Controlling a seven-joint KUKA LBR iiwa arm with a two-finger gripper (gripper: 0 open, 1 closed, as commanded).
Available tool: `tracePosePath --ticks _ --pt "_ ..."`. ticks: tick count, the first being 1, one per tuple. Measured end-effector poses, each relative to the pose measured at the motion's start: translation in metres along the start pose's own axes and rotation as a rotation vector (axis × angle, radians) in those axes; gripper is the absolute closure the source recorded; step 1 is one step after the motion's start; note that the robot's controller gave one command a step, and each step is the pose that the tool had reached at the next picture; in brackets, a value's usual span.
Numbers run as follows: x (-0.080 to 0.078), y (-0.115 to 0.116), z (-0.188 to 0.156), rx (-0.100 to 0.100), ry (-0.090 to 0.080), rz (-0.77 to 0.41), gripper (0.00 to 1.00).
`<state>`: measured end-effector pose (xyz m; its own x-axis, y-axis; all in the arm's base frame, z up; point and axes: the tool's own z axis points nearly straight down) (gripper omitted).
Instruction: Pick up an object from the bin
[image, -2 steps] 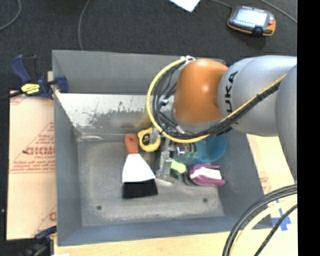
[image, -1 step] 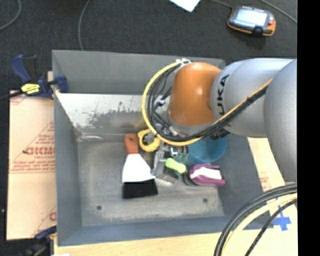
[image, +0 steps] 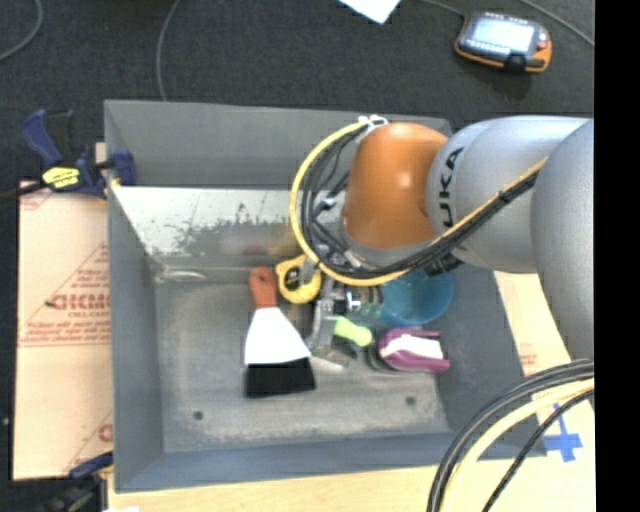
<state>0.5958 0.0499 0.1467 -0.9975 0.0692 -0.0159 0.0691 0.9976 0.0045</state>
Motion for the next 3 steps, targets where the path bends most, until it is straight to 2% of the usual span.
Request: tracePosePath --ticks 1,2,3 --pt "-0.026 -0.029 -0.019 0.0 -0.008 -0.282 0.0" --pt "0.001 -0.038 0.016 0.001 0.002 -0.015 0.0" --pt "0.043 -0.056 0.034 -0.001 -0.009 -0.443 1.0"
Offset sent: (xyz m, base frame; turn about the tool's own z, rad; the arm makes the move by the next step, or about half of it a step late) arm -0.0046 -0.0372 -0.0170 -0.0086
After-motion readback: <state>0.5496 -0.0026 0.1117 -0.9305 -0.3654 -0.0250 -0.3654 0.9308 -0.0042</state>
